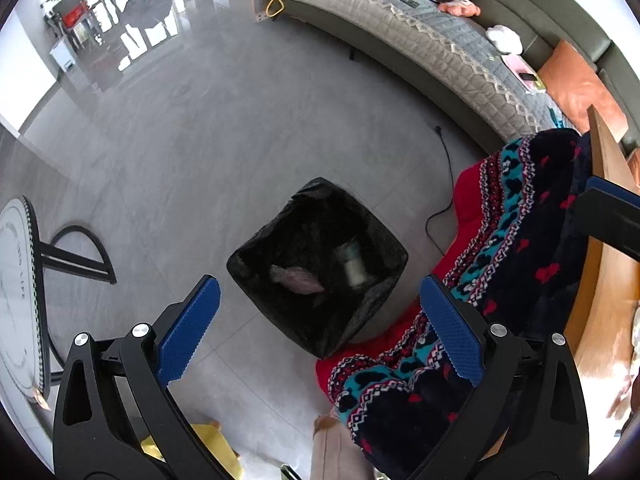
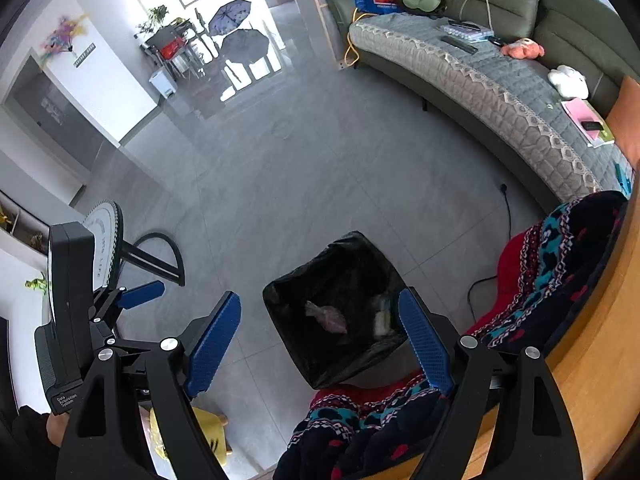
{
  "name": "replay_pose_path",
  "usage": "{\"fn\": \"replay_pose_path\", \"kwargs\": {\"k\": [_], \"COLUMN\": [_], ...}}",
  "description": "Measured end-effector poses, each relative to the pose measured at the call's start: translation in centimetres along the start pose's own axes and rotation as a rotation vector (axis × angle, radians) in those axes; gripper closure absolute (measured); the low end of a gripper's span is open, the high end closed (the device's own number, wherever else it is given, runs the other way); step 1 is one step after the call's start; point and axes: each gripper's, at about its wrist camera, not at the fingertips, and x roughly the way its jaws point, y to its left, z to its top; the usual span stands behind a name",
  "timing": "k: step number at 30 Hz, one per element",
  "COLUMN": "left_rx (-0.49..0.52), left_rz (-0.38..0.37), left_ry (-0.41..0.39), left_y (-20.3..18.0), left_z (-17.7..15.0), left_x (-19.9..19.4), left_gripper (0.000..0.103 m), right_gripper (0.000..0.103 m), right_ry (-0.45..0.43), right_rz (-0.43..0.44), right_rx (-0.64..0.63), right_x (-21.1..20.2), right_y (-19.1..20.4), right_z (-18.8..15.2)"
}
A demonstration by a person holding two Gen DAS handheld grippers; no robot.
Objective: Collect trash
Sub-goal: 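Carry both bags over the black bin and open both tools to drop them, then grasp the white glove with the left tool while the right tool grasps the bread bag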
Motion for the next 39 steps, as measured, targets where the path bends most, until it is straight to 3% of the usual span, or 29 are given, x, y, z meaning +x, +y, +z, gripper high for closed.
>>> {"fn": "replay_pose_path", "kwargs": {"k": [7, 12, 19, 28, 34, 39], "left_rx": [0.068, 0.128, 0.273, 0.520, 0.674, 0.738], "left_rz": [-0.007, -0.053, -0.144, -0.263, -0.288, -0.303], "left_ry": [-0.051, -0.065, -0.116, -0.081, -0.091, -0.081], "left_y": [-2.7, -6.3, -15.2, -28.3, -35.1, -39.1], "left_z": [-1.1, -2.1, -4.2, -8.4, -11.7, -12.4], "left_x": [-2.8, -4.9, -7.9, -9.0, -9.9, -9.6], "left_gripper": [0.006, 0.006, 0.006, 0.006, 0.006, 0.006], "right_gripper": [0.021, 0.021, 0.021, 0.021, 0.020, 0.018], "right_ry": [-0.077, -0.137, -0.209, -0.265, -0.276, -0.239], "right_rz": [-0.026, -0.057, -0.150, -0.327, -0.457, -0.542], "right_rx": [0.066, 0.136, 0.254, 0.462, 0.618, 0.736], "right_x": [-4.5, -8.9, -14.8, -21.7, -24.1, -25.1], "right_y": [-2.0, -4.6, -9.8, -19.0, -24.4, -28.8], "right_z": [-1.8, -4.4, -9.5, -18.3, -24.2, -28.0]}}
